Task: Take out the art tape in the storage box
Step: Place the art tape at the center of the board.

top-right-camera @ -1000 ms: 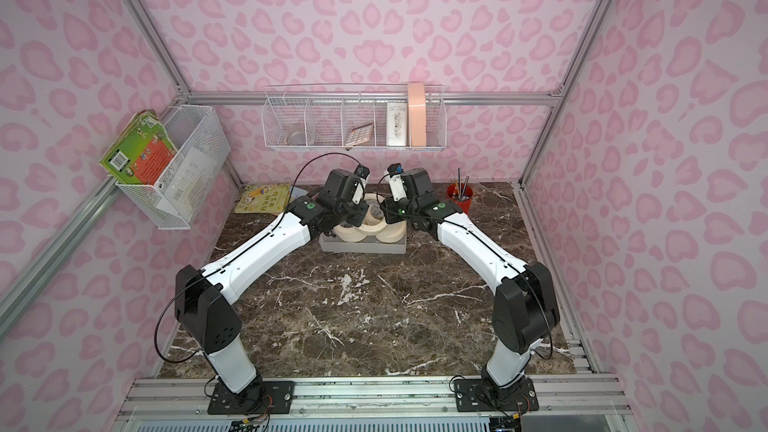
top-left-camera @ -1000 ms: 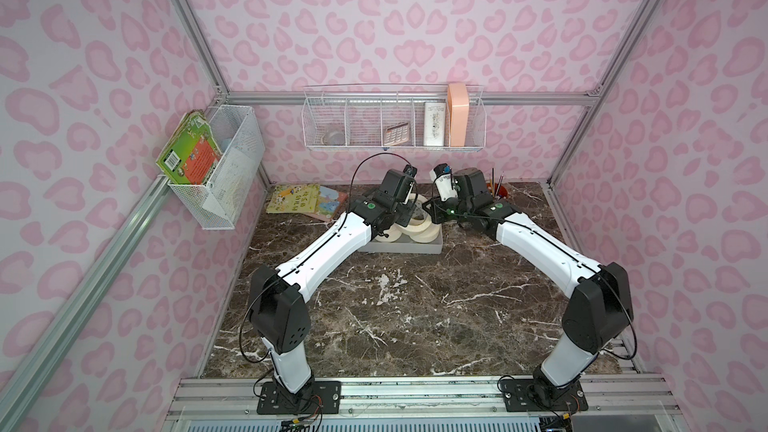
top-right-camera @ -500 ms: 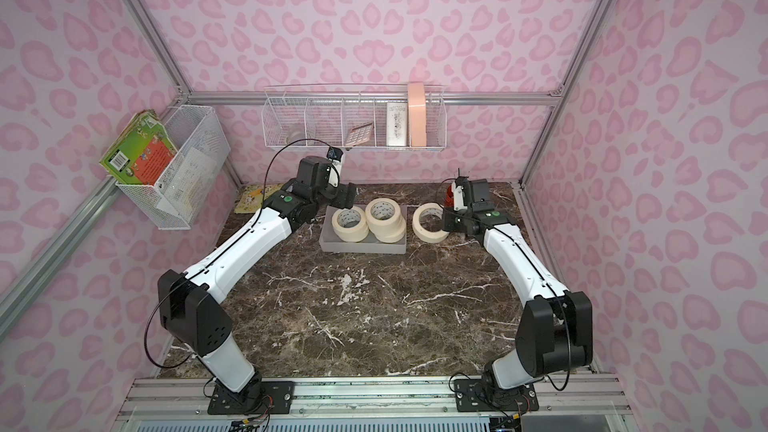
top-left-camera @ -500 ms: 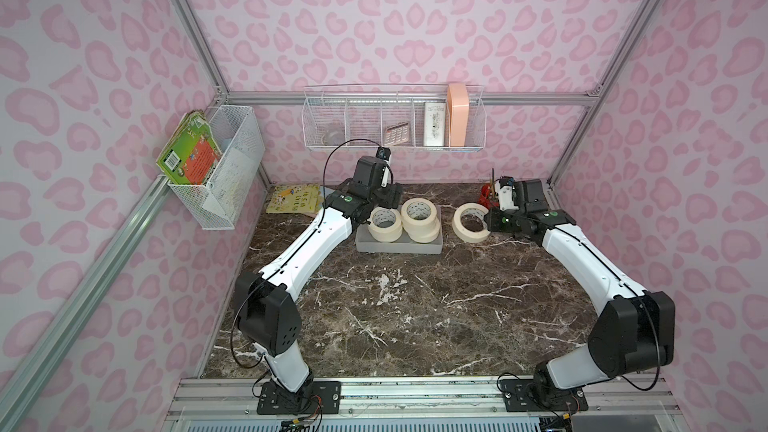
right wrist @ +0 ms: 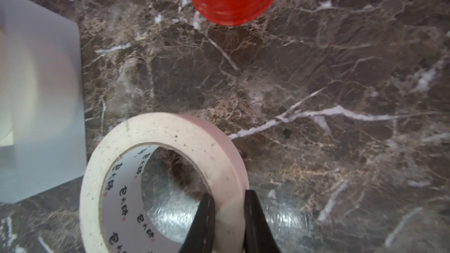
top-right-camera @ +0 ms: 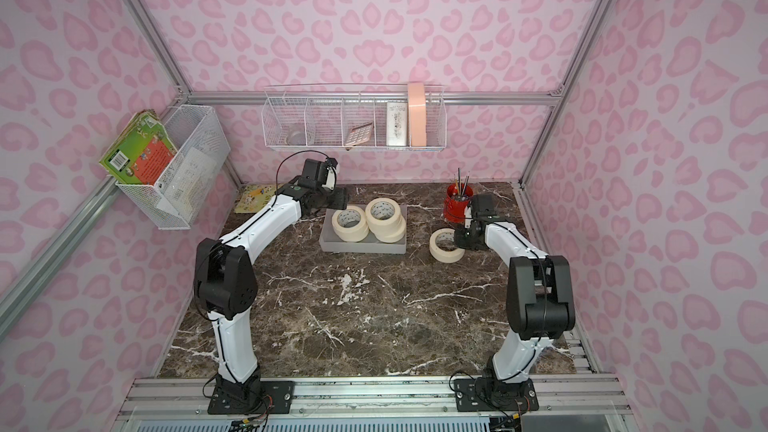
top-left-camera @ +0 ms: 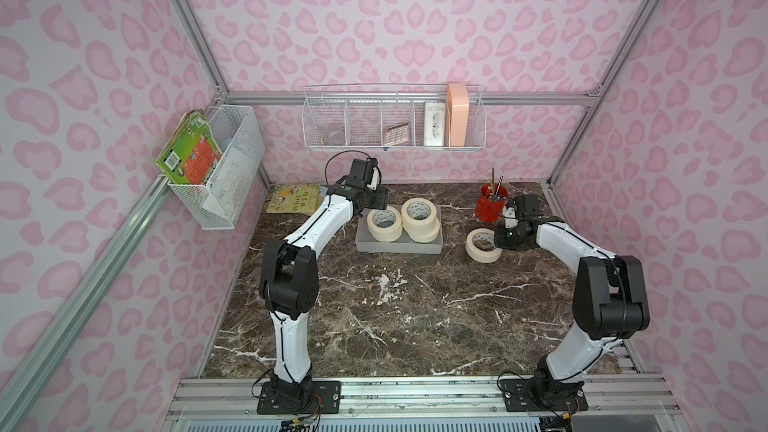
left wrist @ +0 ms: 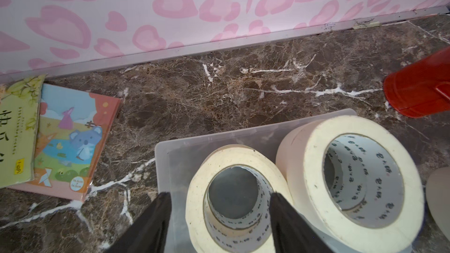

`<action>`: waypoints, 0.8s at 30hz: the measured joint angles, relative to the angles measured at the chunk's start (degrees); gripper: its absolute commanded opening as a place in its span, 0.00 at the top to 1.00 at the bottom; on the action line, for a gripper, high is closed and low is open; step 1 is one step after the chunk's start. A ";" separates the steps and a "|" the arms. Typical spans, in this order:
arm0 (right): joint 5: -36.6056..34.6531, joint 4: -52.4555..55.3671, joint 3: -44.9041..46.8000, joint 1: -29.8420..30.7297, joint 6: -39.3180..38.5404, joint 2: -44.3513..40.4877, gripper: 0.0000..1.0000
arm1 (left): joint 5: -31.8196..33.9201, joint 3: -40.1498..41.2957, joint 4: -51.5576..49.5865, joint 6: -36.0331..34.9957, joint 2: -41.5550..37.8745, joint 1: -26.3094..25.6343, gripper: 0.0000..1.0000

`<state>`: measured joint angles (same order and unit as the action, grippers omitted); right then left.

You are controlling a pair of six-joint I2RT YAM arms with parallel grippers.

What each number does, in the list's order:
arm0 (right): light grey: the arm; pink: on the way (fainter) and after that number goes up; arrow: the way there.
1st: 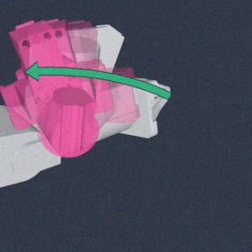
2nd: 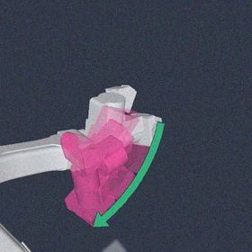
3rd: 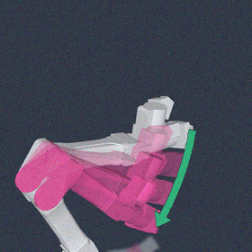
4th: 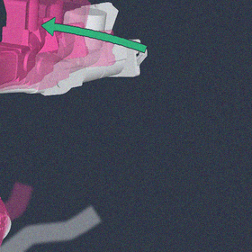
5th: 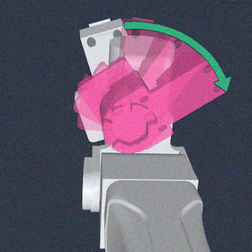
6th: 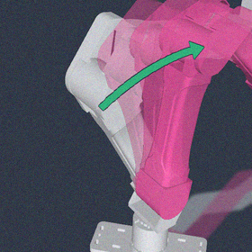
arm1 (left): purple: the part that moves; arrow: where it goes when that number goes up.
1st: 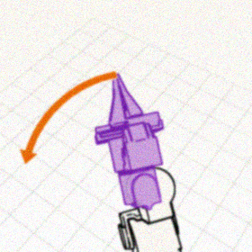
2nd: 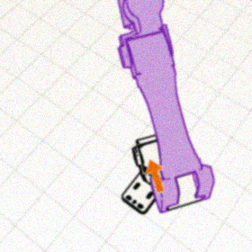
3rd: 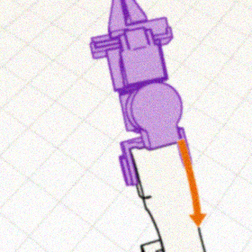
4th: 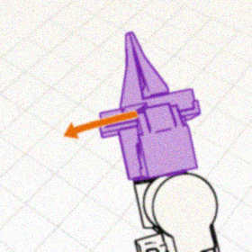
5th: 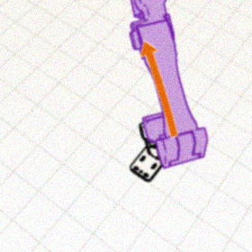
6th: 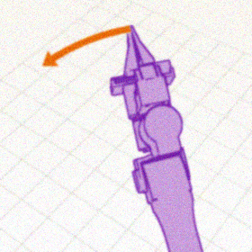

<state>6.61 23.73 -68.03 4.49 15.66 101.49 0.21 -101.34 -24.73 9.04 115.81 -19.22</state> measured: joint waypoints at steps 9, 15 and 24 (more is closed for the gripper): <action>-1.46 -8.94 0.17 -0.07 0.61 5.51 0.87 | -0.22 0.00 -2.58 -0.24 1.20 0.37 0.25; -3.85 -8.74 0.68 0.20 -0.15 2.82 0.39 | 1.46 0.13 -4.59 -0.57 1.51 0.52 0.23; -8.98 -4.13 0.70 3.52 -1.14 -7.85 0.40 | 2.36 -0.33 -6.40 -1.79 3.26 0.57 0.29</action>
<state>-2.37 19.59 -67.33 8.01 14.52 93.65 2.57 -101.67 -31.14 7.25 119.07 -18.65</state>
